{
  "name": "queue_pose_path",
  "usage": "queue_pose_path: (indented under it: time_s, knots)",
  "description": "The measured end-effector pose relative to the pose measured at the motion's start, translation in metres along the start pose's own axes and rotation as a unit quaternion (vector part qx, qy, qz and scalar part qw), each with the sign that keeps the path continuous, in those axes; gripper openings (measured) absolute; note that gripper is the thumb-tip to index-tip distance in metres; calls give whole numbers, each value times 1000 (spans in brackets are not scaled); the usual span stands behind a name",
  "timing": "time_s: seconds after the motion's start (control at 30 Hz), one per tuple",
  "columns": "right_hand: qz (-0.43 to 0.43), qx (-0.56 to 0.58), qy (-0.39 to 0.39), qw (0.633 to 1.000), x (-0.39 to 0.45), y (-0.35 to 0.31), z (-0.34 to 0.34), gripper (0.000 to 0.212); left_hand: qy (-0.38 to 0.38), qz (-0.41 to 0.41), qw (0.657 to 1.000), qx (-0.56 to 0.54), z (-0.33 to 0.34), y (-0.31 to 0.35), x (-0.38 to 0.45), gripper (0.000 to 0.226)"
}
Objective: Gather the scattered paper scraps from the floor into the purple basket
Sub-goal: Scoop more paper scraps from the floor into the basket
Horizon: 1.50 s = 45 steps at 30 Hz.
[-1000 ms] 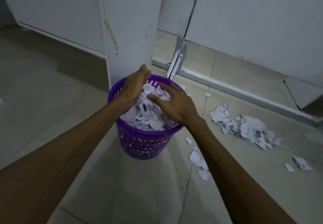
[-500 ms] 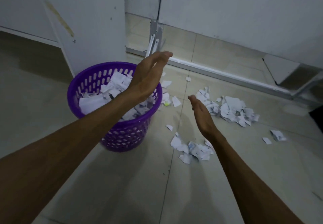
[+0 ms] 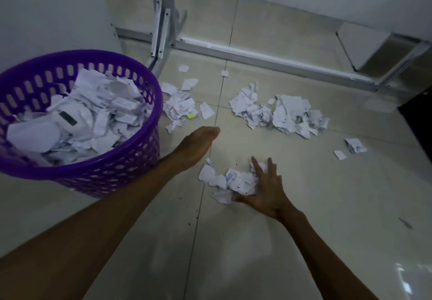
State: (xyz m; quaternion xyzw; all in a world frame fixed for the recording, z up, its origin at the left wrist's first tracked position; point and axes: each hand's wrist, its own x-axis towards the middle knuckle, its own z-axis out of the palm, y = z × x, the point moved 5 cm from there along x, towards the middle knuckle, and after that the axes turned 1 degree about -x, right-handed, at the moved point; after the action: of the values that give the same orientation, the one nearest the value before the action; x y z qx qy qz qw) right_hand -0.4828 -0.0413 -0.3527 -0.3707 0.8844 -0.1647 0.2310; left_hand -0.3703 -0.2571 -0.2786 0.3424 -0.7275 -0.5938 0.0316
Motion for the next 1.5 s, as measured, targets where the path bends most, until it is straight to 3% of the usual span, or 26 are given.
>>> queue_pose_path:
  time_s: [0.23, 0.4, 0.6, 0.83, 0.97, 1.07, 1.17, 1.37, 1.5]
  knots:
    - [-94, -36, 34, 994, 12, -27, 33, 131, -40, -61, 984, 164, 8, -47, 25, 78]
    - [-121, -37, 71, 989, 17, -43, 42, 121, -65, -52, 972, 222, 37, -61, 21, 70]
    - [-127, -46, 108, 985, 19, -54, 48, 106, -90, 40, 989, 108, 67, -70, -12, 63]
    - [-164, -44, 114, 979, 16, -59, 52, 91, -4, 57, 995, 84, 51, -75, -9, 83]
    - [-177, -7, 110, 978, 16, -62, 53, 79, 41, 85, 992, 84, 40, -76, -6, 66]
    - [-198, 25, 123, 972, 16, -66, 52, 64, 67, 106, 981, 151, 33, -73, -6, 53]
    - [-194, 53, 160, 966, 17, -67, 51, 54, 110, 58, 976, 181, 18, -80, -6, 59]
    - [-216, 86, 146, 961, 16, -72, 56, 37, 118, 31, 978, 172, 11, -88, 1, 37]
    - [-222, 91, 189, 952, 5, -78, 57, 28, 116, -16, 988, 101, 5, -88, 5, 19]
